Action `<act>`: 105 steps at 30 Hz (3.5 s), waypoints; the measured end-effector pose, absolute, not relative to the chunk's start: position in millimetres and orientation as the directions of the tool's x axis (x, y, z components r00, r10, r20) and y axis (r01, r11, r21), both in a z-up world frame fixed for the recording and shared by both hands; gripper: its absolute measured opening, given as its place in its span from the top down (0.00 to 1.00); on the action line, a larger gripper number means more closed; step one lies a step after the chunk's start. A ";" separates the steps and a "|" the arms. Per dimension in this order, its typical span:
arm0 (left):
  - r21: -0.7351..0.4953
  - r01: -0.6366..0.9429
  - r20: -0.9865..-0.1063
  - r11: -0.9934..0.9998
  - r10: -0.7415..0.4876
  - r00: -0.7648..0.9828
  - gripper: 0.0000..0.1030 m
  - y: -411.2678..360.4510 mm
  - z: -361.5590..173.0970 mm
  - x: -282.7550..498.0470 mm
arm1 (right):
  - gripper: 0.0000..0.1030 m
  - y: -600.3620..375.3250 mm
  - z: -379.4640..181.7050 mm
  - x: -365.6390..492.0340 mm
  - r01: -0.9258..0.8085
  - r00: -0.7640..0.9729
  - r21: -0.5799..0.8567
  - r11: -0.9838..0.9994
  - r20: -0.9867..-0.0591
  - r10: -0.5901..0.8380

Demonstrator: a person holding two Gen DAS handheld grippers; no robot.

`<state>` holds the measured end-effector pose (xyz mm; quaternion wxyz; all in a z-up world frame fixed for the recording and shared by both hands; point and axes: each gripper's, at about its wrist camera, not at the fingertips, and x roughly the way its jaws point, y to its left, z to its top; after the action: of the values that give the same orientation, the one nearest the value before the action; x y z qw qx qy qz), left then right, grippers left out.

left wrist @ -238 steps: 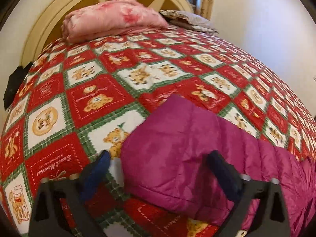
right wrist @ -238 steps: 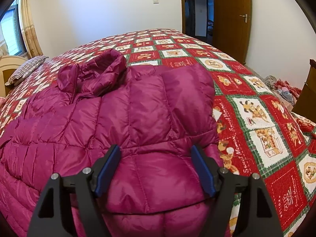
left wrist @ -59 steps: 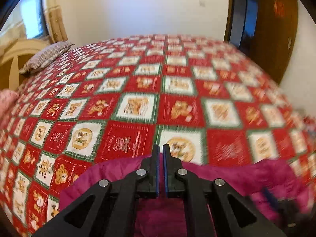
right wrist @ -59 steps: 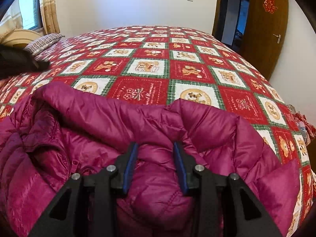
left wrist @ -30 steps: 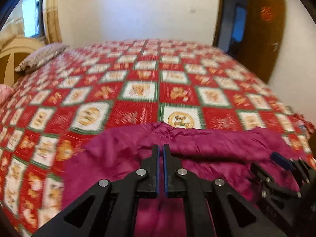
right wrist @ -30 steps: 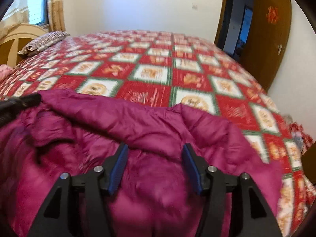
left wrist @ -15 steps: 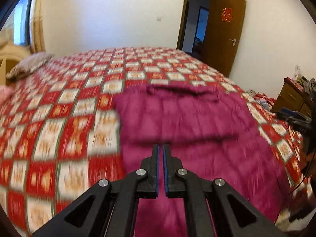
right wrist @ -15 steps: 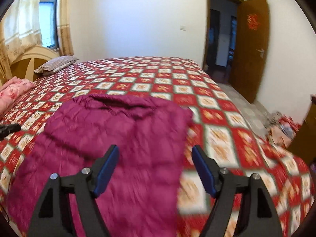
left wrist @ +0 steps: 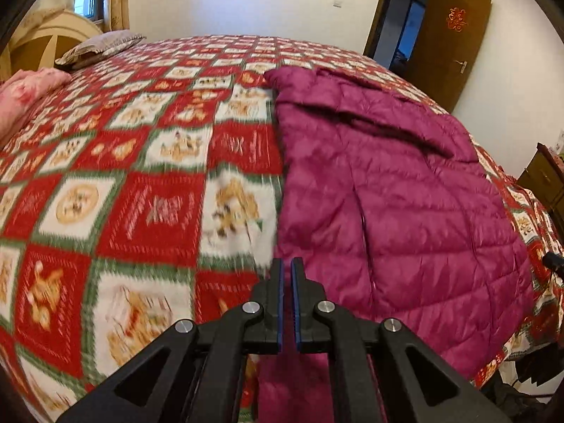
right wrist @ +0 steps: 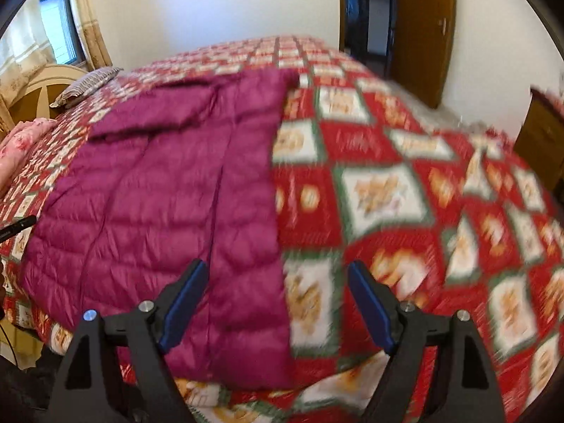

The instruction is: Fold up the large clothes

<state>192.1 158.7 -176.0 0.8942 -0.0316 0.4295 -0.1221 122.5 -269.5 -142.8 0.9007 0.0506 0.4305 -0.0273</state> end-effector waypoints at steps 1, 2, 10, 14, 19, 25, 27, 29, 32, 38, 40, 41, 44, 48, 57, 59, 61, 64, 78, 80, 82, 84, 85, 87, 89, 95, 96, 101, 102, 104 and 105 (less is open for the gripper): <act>-0.161 0.192 -0.767 0.968 -0.245 0.593 0.97 156.9 -180.1 190.9 | 0.19 -267.1 -150.0 123.7 0.087 0.619 0.090 0.992 -0.786 0.017; -0.157 0.190 -0.773 0.969 -0.240 0.587 0.96 156.9 -183.8 189.8 | 0.19 -265.0 -154.6 123.4 0.083 0.613 0.096 0.992 -0.790 0.025; -0.206 0.162 -0.733 0.965 -0.261 0.628 0.96 163.3 -199.2 178.9 | 0.19 -245.4 -181.8 125.7 0.041 0.567 0.079 0.996 -0.823 0.042; -0.303 0.155 -0.681 0.940 -0.327 0.655 0.95 174.6 -206.4 170.6 | 0.19 -247.6 -193.8 120.4 0.060 0.547 0.129 0.990 -0.833 0.075; -0.448 0.109 -0.626 0.887 -0.399 0.670 0.95 189.4 -215.7 167.7 | 0.19 -243.2 -203.0 119.3 0.060 0.531 0.133 0.989 -0.843 0.081; -0.437 0.164 -0.674 0.885 -0.442 0.592 0.69 186.8 -199.5 163.9 | 0.19 -247.7 -202.8 119.8 0.066 0.534 0.156 0.986 -0.840 0.098; -0.452 0.191 -0.664 0.872 -0.471 0.581 0.35 187.8 -193.6 157.4 | 0.19 -247.2 -202.7 120.0 0.064 0.537 0.160 0.985 -0.838 0.101; -0.483 0.210 -0.634 0.850 -0.505 0.585 0.03 190.5 -187.3 148.1 | 0.19 -247.0 -202.9 120.9 0.064 0.540 0.162 0.985 -0.836 0.102; -0.494 0.197 -0.630 0.847 -0.505 0.590 0.01 190.6 -184.6 140.9 | 0.19 -247.9 -203.4 119.9 0.063 0.543 0.163 0.985 -0.833 0.103; -0.432 0.172 -0.729 0.885 -0.455 0.512 0.01 173.2 -202.4 141.2 | 0.20 -247.8 -202.1 118.4 0.047 0.546 0.171 0.984 -0.830 0.118; -0.425 0.208 -0.718 0.881 -0.468 0.515 0.02 167.0 -201.1 137.3 | 0.23 -248.8 -202.5 116.4 0.045 0.549 0.167 0.985 -0.828 0.115; -0.422 0.222 -0.712 0.879 -0.473 0.519 0.03 166.1 -199.7 135.8 | 0.28 -248.5 -202.8 116.0 0.047 0.552 0.165 0.985 -0.826 0.112; -0.391 0.251 -0.720 0.886 -0.464 0.517 0.50 160.0 -195.8 133.0 | 0.46 -248.2 -202.6 113.9 0.033 0.553 0.173 0.984 -0.824 0.127; -0.418 0.226 -0.734 0.880 -0.473 0.487 0.77 165.8 -205.0 138.0 | 0.73 -245.6 -200.2 114.3 0.001 0.550 0.192 0.981 -0.820 0.160; -0.501 0.307 -0.603 0.809 -0.581 0.546 0.94 175.6 -171.9 124.7 | 0.89 -233.7 -166.0 104.6 -0.059 0.607 0.219 0.974 -0.767 0.209; -0.524 0.352 -0.558 0.776 -0.625 0.547 0.94 174.7 -159.6 120.8 | 0.89 -238.8 -151.9 99.7 -0.056 0.634 0.261 0.964 -0.736 0.236; -0.538 0.403 -0.509 0.741 -0.666 0.545 0.94 173.1 -145.5 114.8 | 0.90 -241.3 -140.2 94.0 -0.059 0.655 0.280 0.958 -0.714 0.249; -0.528 0.484 -0.443 0.697 -0.713 0.543 0.94 171.3 -122.1 101.0 | 0.90 -242.0 -123.3 84.0 -0.080 0.675 0.295 0.952 -0.687 0.270; -0.470 0.694 -0.252 0.545 -0.836 0.487 0.94 185.6 -35.8 52.9 | 0.90 -263.3 -38.8 26.4 -0.125 0.760 0.353 0.927 -0.567 0.318; -0.479 0.682 -0.237 0.553 -0.829 0.506 0.94 189.9 -26.5 65.7 | 0.90 -269.6 -26.0 33.9 -0.130 0.784 0.382 0.915 -0.526 0.331; -0.503 0.646 -0.235 0.574 -0.810 0.537 0.94 192.5 -21.8 88.6 | 0.90 -275.8 -17.5 56.9 -0.130 0.795 0.431 0.893 -0.493 0.354; -0.537 0.596 -0.245 0.597 -0.787 0.566 0.94 192.0 -19.7 120.4 | 0.90 -279.8 -12.6 77.3 -0.124 0.801 0.457 0.881 -0.478 0.361; -0.555 0.563 -0.260 0.613 -0.770 0.582 0.94 190.5 -19.2 140.5 | 0.90 -280.2 -9.5 98.6 -0.118 0.806 0.462 0.879 -0.472 0.356; -0.574 0.506 -0.292 0.644 -0.738 0.608 0.94 188.3 -20.3 176.3 | 0.90 -280.5 -5.3 125.1 -0.122 0.811 0.466 0.876 -0.462 0.359; -0.578 0.449 -0.335 0.681 -0.700 0.630 0.94 182.6 -21.1 211.7 | 0.90 -284.2 -4.3 166.2 -0.108 0.814 0.481 0.870 -0.460 0.355; -0.516 0.295 -0.484 0.804 -0.558 0.674 0.94 162.2 -43.6 306.0 | 0.90 -293.8 -32.0 278.8 0.020 0.799 0.485 0.874 -0.533 0.278; -0.505 0.266 -0.512 0.821 -0.534 0.673 0.94 159.8 -51.0 320.6 | 0.90 -296.0 -37.9 288.8 0.037 0.795 0.479 0.877 -0.546 0.265; -0.374 0.143 -0.668 0.916 -0.374 0.644 0.94 138.0 -103.5 384.9 | 0.90 -288.7 -85.9 357.2 0.126 0.749 0.414 0.902 -0.636 0.187; -0.335 0.121 -0.701 0.935 -0.333 0.631 0.94 133.3 -117.8 395.8 | 0.90 -285.6 -96.3 366.3 0.140 0.738 0.395 0.908 -0.653 0.170; -0.288 0.095 -0.740 0.953 -0.285 0.609 0.94 127.2 -138.4 409.3 | 0.90 -280.3 -116.0 380.8 0.171 0.720 0.351 0.921 -0.682 0.126; -0.269 0.085 -0.757 0.959 -0.266 0.598 0.93 124.9 -148.6 415.4 | 0.90 -277.7 -120.3 384.0 0.178 0.719 0.334 0.926 -0.687 0.110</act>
<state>415.4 124.9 -148.6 0.8878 -0.1030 0.4376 -0.0988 384.0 -277.7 -120.3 0.9069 0.1921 0.3746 -0.0187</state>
